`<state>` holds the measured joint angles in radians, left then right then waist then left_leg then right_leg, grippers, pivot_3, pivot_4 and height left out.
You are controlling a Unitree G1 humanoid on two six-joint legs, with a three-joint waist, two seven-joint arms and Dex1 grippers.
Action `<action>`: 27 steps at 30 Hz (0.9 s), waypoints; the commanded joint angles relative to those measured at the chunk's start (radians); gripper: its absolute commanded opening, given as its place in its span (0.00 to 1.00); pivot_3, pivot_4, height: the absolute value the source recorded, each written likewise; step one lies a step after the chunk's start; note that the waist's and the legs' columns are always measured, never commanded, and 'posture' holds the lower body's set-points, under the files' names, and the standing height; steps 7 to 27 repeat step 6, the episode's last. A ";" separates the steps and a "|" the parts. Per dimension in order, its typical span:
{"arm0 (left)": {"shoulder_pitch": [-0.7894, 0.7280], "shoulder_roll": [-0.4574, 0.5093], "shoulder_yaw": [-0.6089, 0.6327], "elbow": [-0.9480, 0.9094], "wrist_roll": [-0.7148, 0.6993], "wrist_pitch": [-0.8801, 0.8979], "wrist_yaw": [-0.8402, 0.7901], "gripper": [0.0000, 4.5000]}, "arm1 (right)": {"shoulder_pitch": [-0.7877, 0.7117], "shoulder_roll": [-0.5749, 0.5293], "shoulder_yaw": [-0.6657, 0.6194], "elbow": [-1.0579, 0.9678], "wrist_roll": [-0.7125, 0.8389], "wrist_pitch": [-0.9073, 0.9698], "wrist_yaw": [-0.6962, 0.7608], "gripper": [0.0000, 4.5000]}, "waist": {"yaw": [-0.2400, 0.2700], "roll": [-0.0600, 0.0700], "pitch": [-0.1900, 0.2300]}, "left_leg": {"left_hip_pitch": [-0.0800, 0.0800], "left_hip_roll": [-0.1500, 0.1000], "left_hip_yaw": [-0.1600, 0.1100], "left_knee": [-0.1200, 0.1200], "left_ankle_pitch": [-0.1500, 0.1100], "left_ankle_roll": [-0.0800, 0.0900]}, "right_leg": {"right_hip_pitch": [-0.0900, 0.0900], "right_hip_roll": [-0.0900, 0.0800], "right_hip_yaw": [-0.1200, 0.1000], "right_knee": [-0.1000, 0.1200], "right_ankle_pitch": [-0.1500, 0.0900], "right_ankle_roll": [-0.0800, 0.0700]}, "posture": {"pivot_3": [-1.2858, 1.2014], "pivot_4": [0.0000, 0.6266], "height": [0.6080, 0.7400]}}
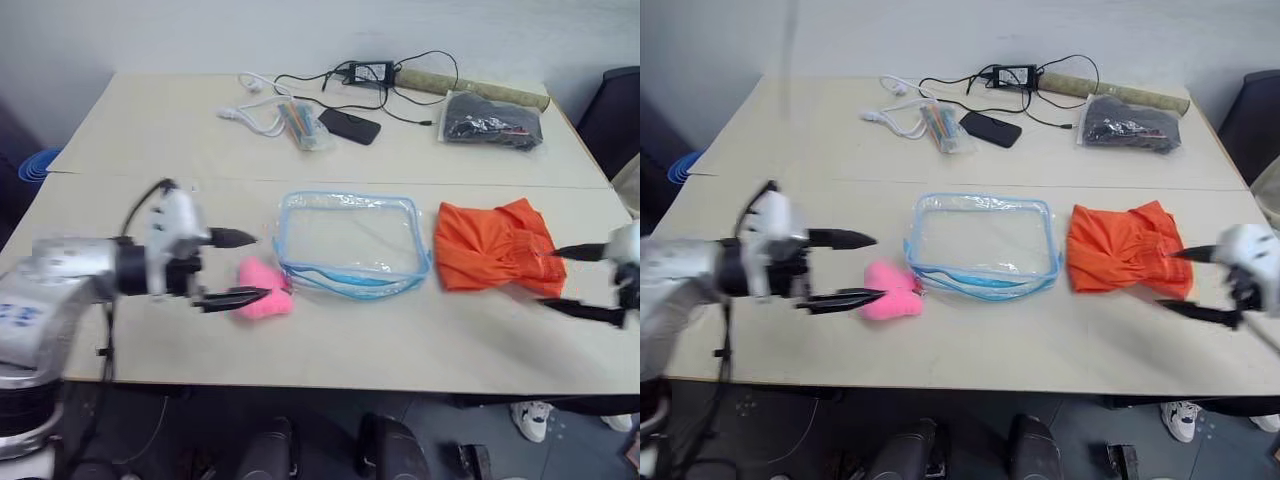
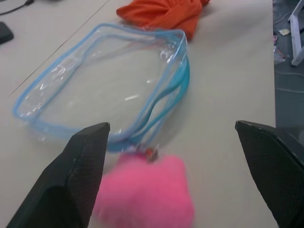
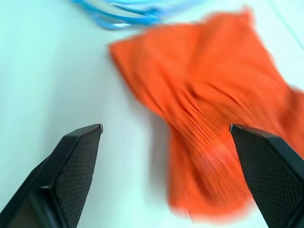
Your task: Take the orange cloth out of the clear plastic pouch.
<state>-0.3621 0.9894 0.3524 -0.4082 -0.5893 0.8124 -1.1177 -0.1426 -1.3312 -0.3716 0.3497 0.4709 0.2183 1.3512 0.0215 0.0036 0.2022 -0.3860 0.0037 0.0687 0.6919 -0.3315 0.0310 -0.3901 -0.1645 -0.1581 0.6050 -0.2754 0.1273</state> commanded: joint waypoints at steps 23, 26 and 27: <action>-0.013 0.167 0.013 0.354 0.087 -0.268 -0.179 0.99 | -0.109 -0.038 -0.023 0.314 -0.032 0.049 0.110 1.00 | -0.002 0.001 0.000 | -0.001 -0.001 0.003 -0.001 -0.001 0.001 | -0.003 -0.001 0.003 0.000 0.000 0.000 | 0.52 0.24 1.00; -0.013 0.167 0.013 0.354 0.087 -0.268 -0.179 0.99 | -0.109 -0.038 -0.023 0.314 -0.032 0.049 0.110 1.00 | -0.002 0.001 0.000 | -0.001 -0.001 0.003 -0.001 -0.001 0.001 | -0.003 -0.001 0.003 0.000 0.000 0.000 | 0.52 0.24 1.00; -0.013 0.167 0.013 0.354 0.087 -0.268 -0.179 0.99 | -0.109 -0.038 -0.023 0.314 -0.032 0.049 0.110 1.00 | -0.002 0.001 0.000 | -0.001 -0.001 0.003 -0.001 -0.001 0.001 | -0.003 -0.001 0.003 0.000 0.000 0.000 | 0.52 0.24 1.00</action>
